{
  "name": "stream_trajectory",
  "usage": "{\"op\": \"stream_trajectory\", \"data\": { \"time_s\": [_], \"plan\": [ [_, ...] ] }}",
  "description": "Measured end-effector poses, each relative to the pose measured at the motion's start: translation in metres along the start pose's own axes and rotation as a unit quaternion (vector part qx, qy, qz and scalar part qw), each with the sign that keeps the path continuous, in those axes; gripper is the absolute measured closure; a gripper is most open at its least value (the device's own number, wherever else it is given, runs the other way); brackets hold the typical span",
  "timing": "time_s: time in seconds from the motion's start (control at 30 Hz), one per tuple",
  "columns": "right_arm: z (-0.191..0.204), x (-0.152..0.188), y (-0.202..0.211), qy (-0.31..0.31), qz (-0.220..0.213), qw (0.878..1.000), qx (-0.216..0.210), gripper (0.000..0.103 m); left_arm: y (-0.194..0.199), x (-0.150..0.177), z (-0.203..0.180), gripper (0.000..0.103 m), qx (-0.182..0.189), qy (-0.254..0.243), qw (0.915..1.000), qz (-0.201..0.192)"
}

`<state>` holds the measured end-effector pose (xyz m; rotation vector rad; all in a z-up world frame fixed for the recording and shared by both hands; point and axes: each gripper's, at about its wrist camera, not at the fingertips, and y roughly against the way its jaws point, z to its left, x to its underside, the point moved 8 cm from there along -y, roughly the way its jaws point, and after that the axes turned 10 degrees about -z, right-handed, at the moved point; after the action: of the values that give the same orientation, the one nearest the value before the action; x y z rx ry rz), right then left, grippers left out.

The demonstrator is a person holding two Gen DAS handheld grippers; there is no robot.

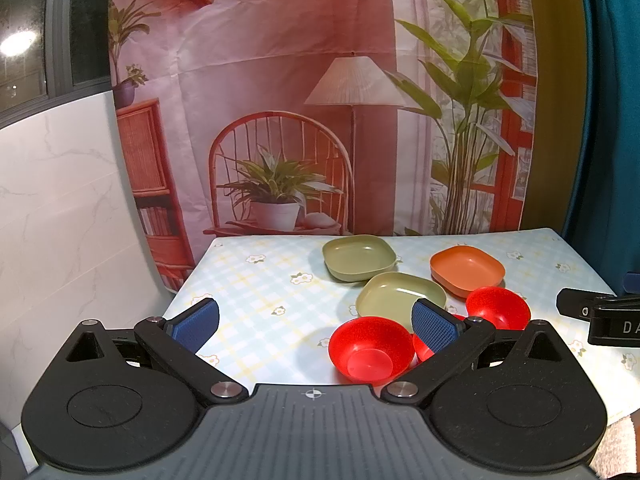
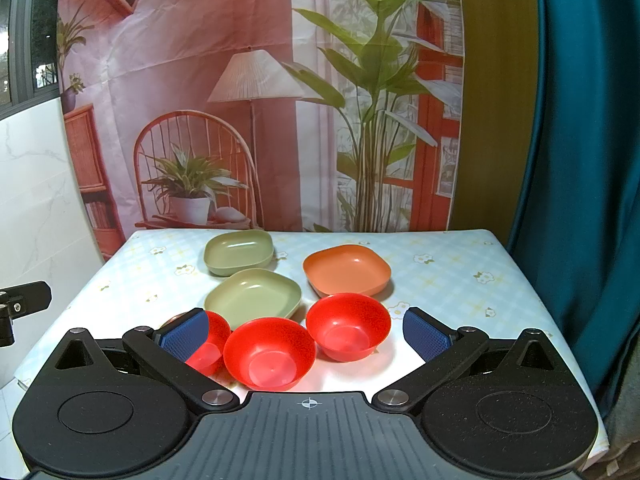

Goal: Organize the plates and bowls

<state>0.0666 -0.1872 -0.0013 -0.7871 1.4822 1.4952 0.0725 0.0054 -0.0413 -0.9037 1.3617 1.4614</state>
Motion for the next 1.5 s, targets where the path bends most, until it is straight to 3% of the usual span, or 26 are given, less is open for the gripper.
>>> {"op": "stream_trajectory", "data": {
  "time_s": [1.23,1.5],
  "plan": [
    [0.000,-0.001,-0.001,0.000,0.002,1.000,0.000,0.000,0.000,0.000,0.001,0.000,0.000,0.002,1.0000,0.001],
    [-0.004,-0.006,-0.008,-0.018,-0.009,1.000,-0.014,0.000,-0.021,-0.002,0.014,0.000,-0.023,0.002,0.9996,-0.014]
  ]
}}
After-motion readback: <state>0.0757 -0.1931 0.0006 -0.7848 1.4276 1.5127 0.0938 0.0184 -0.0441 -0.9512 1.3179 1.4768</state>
